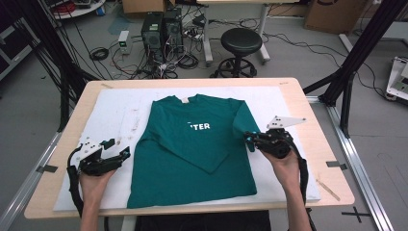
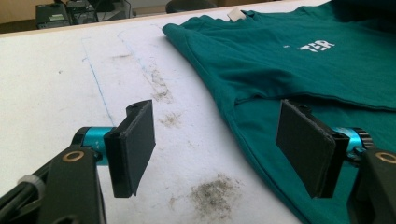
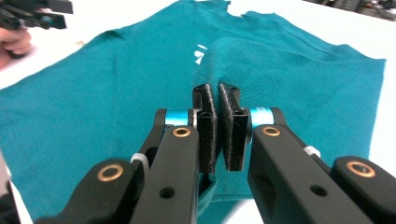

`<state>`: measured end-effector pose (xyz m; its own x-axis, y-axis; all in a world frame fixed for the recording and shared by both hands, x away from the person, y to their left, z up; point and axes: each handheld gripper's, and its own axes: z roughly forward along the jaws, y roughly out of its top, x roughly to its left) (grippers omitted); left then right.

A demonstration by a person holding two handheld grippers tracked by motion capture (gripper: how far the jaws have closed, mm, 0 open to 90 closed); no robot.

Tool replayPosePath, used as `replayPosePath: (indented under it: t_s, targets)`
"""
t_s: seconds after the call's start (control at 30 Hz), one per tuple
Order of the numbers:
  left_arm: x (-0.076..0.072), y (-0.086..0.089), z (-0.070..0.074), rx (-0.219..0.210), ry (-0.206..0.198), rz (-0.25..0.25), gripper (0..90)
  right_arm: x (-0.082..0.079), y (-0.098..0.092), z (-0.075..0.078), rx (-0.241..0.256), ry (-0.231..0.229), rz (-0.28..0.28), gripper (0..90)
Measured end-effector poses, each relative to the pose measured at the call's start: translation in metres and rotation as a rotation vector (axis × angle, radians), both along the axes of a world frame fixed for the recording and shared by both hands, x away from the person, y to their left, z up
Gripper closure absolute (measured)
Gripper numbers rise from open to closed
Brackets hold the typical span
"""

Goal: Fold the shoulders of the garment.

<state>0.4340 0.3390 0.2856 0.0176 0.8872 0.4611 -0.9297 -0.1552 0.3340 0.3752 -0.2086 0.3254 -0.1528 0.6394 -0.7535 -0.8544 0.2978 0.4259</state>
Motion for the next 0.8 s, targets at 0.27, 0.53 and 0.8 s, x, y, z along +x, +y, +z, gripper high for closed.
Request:
replayPosePath:
  t_s: [0.27, 0.53, 0.8]
  targets:
    - [0.000, 0.000, 0.000, 0.000, 0.003, -0.003, 28.5, -0.005, 0.051, 0.008, -0.054, 0.008, 0.007, 86.3]
    - [0.000, 0.000, 0.000, 0.000, 0.003, -0.001, 28.6, -0.003, 0.094, 0.012, -0.113, 0.011, -0.016, 86.2]
    - [0.000, 0.000, 0.000, -0.001, 0.004, 0.002, 28.6, 0.010, 0.133, 0.017, -0.154, 0.037, -0.022, 86.2]
